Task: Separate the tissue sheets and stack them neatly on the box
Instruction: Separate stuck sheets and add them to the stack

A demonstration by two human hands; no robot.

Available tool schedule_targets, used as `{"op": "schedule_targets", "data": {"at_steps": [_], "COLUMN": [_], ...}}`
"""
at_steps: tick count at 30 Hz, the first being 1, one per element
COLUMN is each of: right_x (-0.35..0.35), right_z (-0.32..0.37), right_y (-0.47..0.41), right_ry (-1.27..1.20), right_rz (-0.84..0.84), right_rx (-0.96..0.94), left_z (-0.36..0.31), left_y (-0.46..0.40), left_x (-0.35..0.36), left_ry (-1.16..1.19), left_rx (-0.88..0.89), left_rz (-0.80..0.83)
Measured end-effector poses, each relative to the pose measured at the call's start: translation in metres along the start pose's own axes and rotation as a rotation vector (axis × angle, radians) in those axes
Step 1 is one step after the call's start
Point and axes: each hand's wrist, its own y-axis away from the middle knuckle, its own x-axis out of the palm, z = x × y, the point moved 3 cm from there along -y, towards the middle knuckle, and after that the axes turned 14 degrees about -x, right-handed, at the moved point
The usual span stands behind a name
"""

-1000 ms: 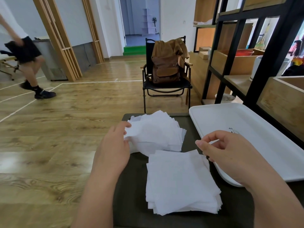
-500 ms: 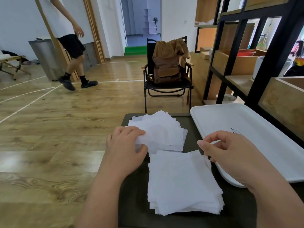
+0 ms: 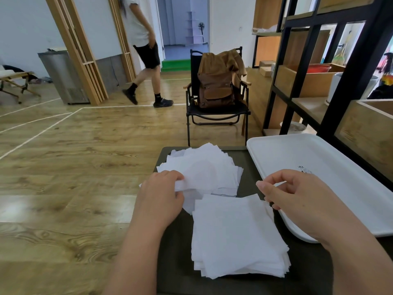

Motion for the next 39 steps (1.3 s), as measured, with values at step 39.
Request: {"op": "schedule_targets", "data": {"at_steps": [39], "right_x": [-0.002], "right_z": [0.018], "right_y": [0.003], "right_ry": [-0.061], "right_rz": [-0.098], "right_rx": [-0.150], "left_z": [-0.010], "left_y": [0.014], "left_x": [-0.061], "left_ry": [1.394], "left_rx": [-0.449], "left_rz": [-0.029]}}
